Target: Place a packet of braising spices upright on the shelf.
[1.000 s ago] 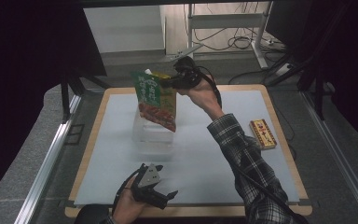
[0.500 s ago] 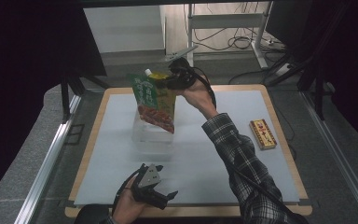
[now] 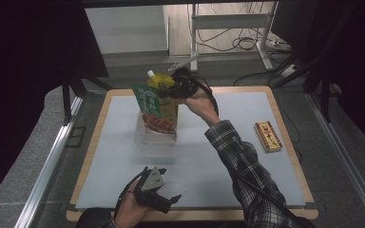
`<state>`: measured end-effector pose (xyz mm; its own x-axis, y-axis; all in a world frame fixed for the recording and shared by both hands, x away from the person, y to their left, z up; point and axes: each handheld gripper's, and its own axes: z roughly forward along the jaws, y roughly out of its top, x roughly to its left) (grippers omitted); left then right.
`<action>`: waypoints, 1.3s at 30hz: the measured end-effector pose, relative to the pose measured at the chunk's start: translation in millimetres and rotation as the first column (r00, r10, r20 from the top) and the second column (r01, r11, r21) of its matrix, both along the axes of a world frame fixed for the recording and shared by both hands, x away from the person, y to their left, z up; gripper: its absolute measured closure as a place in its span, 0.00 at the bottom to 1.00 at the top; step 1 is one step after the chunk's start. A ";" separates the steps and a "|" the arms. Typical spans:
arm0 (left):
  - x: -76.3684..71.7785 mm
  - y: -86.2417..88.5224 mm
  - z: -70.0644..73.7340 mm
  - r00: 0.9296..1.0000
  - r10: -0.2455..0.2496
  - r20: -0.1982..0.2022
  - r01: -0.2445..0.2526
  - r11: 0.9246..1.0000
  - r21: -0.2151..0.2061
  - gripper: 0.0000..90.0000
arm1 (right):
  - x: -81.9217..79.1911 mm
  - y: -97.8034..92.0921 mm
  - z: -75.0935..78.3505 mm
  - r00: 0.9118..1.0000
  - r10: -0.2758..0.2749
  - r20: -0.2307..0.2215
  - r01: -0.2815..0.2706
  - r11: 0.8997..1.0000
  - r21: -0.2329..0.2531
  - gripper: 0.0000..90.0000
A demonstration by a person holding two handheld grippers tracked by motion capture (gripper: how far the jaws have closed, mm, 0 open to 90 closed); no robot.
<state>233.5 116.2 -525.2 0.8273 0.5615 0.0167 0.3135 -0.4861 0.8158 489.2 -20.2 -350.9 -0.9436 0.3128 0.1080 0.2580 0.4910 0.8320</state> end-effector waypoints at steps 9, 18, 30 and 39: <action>-0.2 -1.6 -0.7 1.000 -0.004 -0.001 0.004 1.000 0.007 0.01 | -6.5 -5.9 -4.5 1.000 -0.006 0.011 0.006 1.000 -0.007 0.99; 0.5 -1.5 -1.3 1.000 -0.004 -0.005 0.004 1.000 0.009 0.01 | -4.3 -11.2 -6.6 1.000 -0.025 0.003 0.025 1.000 0.008 0.91; 0.4 -2.6 -2.0 1.000 -0.006 -0.005 0.006 1.000 0.019 0.01 | -5.9 -22.8 1.9 0.994 -0.090 0.062 0.089 0.996 0.008 0.61; 0.5 -3.8 -2.7 1.000 -0.005 -0.006 0.005 1.000 0.022 0.01 | -9.7 -39.2 -3.3 0.988 -0.138 0.064 0.139 0.990 -0.010 0.48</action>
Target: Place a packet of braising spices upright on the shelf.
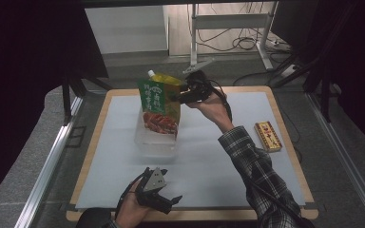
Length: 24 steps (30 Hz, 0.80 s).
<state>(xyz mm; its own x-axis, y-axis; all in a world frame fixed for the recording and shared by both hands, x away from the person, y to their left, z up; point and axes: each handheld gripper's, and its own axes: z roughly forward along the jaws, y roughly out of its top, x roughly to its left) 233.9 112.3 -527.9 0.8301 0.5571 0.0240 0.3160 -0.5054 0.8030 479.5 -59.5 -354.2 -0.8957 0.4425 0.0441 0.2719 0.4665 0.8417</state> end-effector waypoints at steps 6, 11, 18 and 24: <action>-0.3 -0.1 0.0 1.000 0.000 0.000 0.000 1.000 -0.002 0.01 | -5.0 -11.2 -1.7 0.999 -0.028 0.016 0.028 0.999 -0.027 0.46; -0.3 -0.7 -0.2 1.000 -0.003 -0.001 0.003 1.000 -0.002 0.01 | -8.3 -19.2 -3.8 0.999 -0.042 0.011 0.042 0.999 -0.023 0.40; -0.2 -1.5 -0.8 1.000 -0.004 -0.002 0.004 1.000 0.002 0.01 | -10.3 -36.4 -9.9 0.995 -0.096 -0.015 0.096 0.995 -0.027 0.35; -0.2 -2.3 -1.2 1.000 -0.006 -0.004 0.006 1.000 0.004 0.01 | -15.5 -43.4 -13.2 0.995 -0.103 -0.010 0.103 0.993 -0.049 0.34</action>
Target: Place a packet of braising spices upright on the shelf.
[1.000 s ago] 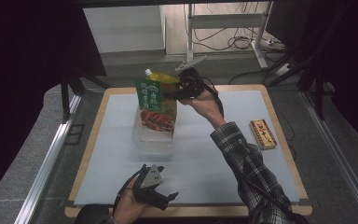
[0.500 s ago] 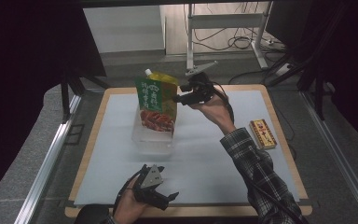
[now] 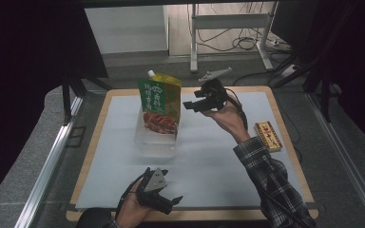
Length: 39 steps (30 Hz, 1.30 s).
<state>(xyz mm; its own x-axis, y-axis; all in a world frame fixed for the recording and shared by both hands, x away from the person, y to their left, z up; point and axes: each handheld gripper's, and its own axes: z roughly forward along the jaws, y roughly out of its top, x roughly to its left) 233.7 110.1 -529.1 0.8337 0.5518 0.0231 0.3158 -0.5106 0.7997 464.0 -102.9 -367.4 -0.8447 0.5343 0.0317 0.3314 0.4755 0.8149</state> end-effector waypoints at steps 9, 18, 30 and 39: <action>-0.1 -0.4 -0.1 1.000 -0.002 0.000 0.002 1.000 0.004 0.01 | -7.3 -15.6 -8.5 1.000 -0.010 -0.017 0.010 1.000 0.000 0.30; 0.0 -0.6 -0.1 1.000 -0.001 0.003 0.001 1.000 0.002 0.02 | -12.2 -31.1 -17.2 1.000 -0.021 -0.015 0.022 1.000 0.014 0.26; 0.0 -1.1 -0.4 1.000 -0.001 0.003 0.001 1.000 0.001 0.02 | -20.4 -52.5 -27.5 0.998 -0.056 -0.009 0.056 0.998 -0.005 0.21; 0.4 -1.7 -1.0 1.000 -0.004 0.002 0.004 1.000 0.005 0.02 | -26.0 -73.9 -41.3 0.996 -0.090 0.000 0.090 0.995 -0.043 0.21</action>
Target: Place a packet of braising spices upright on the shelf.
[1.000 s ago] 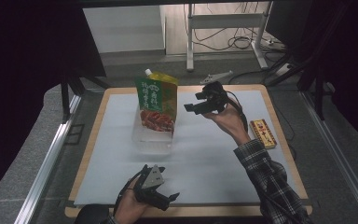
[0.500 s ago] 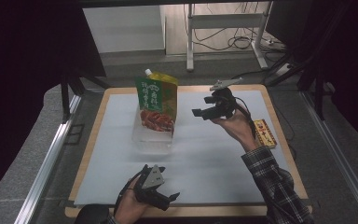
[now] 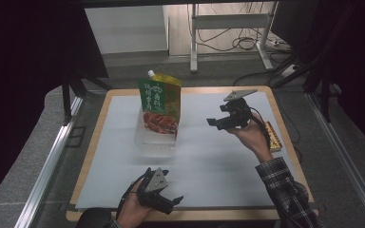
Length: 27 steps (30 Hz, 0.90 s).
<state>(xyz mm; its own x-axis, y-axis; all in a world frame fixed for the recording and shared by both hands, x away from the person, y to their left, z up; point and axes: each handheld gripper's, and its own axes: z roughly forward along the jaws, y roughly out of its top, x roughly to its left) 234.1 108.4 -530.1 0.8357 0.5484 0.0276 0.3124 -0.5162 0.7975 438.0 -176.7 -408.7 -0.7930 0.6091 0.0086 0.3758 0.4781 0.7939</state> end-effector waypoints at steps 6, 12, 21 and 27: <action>0.2 0.0 0.0 1.000 0.002 0.001 -0.002 1.000 -0.001 0.02 | -2.9 -11.9 -4.9 1.000 -0.015 0.003 0.015 1.000 0.006 0.21; 0.0 -0.1 0.2 1.000 0.002 0.002 -0.002 1.000 -0.002 0.02 | -6.6 -27.3 -12.6 0.999 -0.048 0.006 0.048 0.999 -0.007 0.21; -0.1 -0.3 0.1 1.000 0.001 0.003 -0.001 1.000 0.000 0.02 | -9.9 -46.0 -21.4 0.997 -0.083 -0.004 0.083 0.996 -0.022 0.22; 0.0 -0.8 -0.3 1.000 0.000 0.001 0.000 1.000 0.003 0.02 | -10.9 -59.1 -29.3 0.993 -0.118 -0.011 0.118 0.992 -0.040 0.22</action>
<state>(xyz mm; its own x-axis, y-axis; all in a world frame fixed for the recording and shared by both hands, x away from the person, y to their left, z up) 234.1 107.5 -530.4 0.8358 0.5482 0.0300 0.3113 -0.5183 0.7966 427.1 -235.8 -438.0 -0.7157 0.6984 -0.0067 0.4418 0.4602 0.7700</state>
